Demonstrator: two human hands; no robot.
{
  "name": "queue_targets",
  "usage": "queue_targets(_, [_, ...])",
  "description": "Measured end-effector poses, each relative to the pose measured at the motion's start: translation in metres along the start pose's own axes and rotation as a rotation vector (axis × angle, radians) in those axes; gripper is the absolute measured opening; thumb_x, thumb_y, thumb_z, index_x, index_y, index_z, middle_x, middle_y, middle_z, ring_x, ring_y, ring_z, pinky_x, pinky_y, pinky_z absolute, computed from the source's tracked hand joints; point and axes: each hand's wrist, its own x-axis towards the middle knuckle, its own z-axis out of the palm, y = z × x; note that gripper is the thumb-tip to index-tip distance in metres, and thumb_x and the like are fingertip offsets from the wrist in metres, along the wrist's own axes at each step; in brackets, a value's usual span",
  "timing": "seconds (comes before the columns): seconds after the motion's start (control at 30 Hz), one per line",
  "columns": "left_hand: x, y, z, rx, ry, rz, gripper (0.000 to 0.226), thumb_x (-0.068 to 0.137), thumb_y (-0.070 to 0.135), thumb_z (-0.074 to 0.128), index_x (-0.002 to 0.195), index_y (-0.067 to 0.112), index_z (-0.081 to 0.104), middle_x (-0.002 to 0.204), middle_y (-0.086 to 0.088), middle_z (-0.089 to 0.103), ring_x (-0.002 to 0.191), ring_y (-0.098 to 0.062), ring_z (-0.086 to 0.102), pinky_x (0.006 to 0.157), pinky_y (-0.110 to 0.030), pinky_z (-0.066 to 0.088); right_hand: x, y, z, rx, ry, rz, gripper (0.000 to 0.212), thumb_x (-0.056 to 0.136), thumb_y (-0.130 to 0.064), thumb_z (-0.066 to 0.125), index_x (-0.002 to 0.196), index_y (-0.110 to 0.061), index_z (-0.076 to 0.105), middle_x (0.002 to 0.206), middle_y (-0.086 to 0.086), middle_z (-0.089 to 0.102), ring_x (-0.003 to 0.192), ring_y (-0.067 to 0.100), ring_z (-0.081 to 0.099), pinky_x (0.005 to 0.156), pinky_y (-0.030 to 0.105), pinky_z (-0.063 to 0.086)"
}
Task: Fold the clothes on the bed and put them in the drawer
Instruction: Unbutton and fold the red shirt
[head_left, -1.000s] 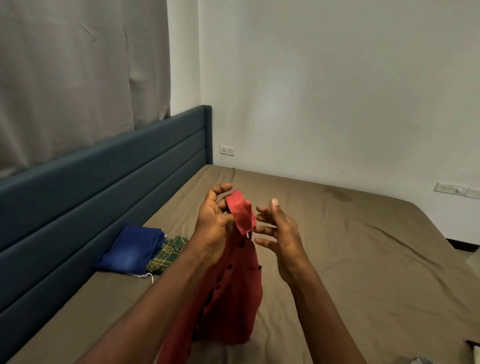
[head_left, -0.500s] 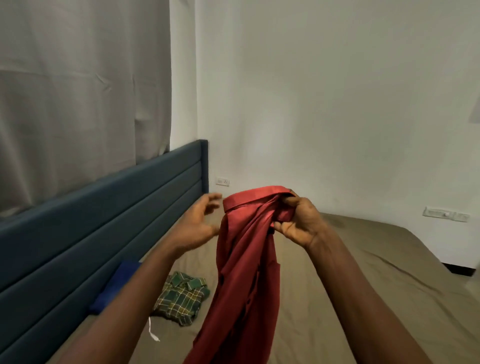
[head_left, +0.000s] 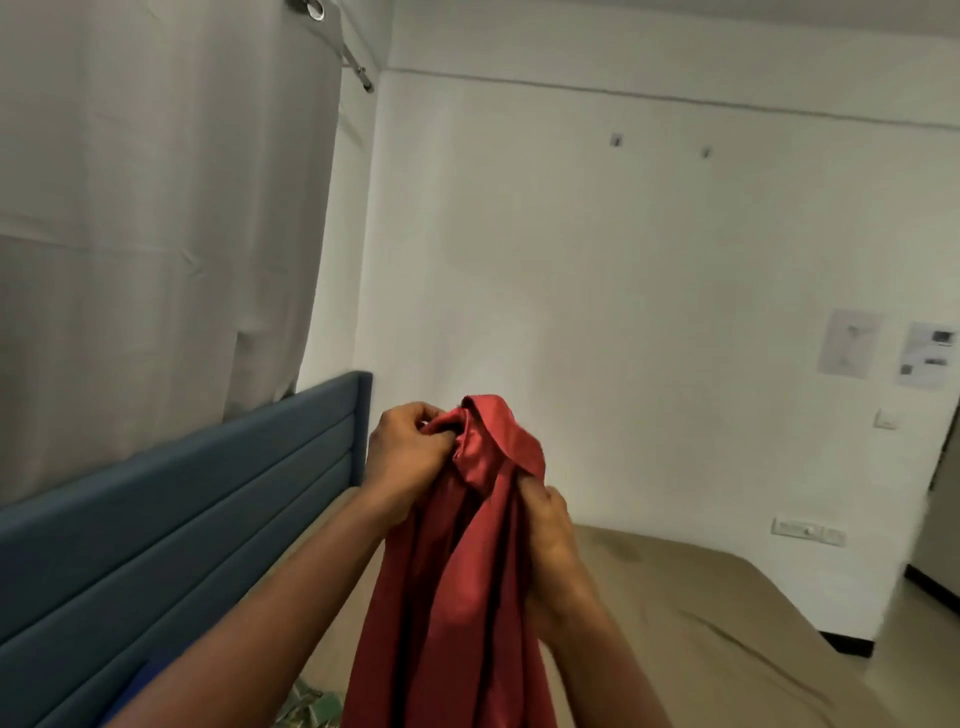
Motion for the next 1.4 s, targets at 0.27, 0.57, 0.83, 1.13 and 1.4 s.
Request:
queue_targets(0.27, [0.038, 0.053, -0.037, 0.345, 0.067, 0.102, 0.029, 0.072, 0.046, 0.080, 0.081, 0.021, 0.070, 0.081, 0.001, 0.072, 0.082, -0.021, 0.066, 0.072, -0.032, 0.051, -0.026, -0.033, 0.003, -0.118, -0.251, 0.082, 0.038, 0.095, -0.036, 0.056, 0.072, -0.014, 0.076, 0.063, 0.004, 0.071, 0.050, 0.013, 0.066, 0.049, 0.023, 0.052])
queue_targets(0.57, [0.065, 0.080, -0.126, 0.446, -0.106, 0.247, 0.038, 0.072, 0.044, 0.090, 0.066, 0.017, 0.064, 0.064, 0.001, 0.062, 0.065, -0.018, 0.056, 0.057, -0.029, 0.042, -0.021, -0.110, 0.010, -0.935, -0.231, -0.367, 0.110, 0.056, -0.055, 0.079, 0.152, -0.036, 0.029, 0.141, 0.000, 0.052, 0.128, 0.018, 0.055, 0.109, 0.041, 0.048])
queue_targets(0.83, [0.040, 0.117, -0.131, 0.281, 0.135, 0.147, 0.038, 0.086, 0.048, 0.072, 0.071, 0.014, 0.063, 0.075, -0.006, 0.066, 0.084, -0.029, 0.067, 0.061, -0.032, 0.037, -0.061, -0.003, 0.071, -1.240, 0.285, -0.829, 0.117, 0.075, -0.094, 0.037, 0.162, -0.019, 0.017, 0.157, 0.003, 0.027, 0.144, 0.023, 0.025, 0.120, 0.046, 0.025])
queue_targets(1.13, [0.042, 0.133, -0.196, 1.052, 0.219, 0.323, 0.067, 0.080, 0.079, 0.057, 0.103, 0.019, 0.074, 0.112, -0.018, 0.072, 0.108, -0.040, 0.066, 0.086, -0.042, 0.052, -0.035, -0.062, 0.054, -1.125, 0.478, -0.818, 0.016, 0.081, -0.013, 0.060, 0.090, -0.018, 0.073, 0.084, 0.008, 0.069, 0.077, 0.033, 0.066, 0.067, 0.036, 0.048])
queue_targets(1.4, [0.030, 0.115, -0.260, 0.562, -0.247, 0.147, 0.057, 0.072, 0.070, 0.081, 0.077, 0.015, 0.066, 0.074, 0.001, 0.068, 0.069, -0.017, 0.061, 0.067, -0.031, 0.044, -0.030, -0.144, 0.070, -0.893, 0.337, -0.579, 0.025, 0.104, -0.024, 0.039, 0.109, -0.019, 0.063, 0.107, 0.011, 0.068, 0.100, 0.032, 0.063, 0.080, 0.037, 0.047])
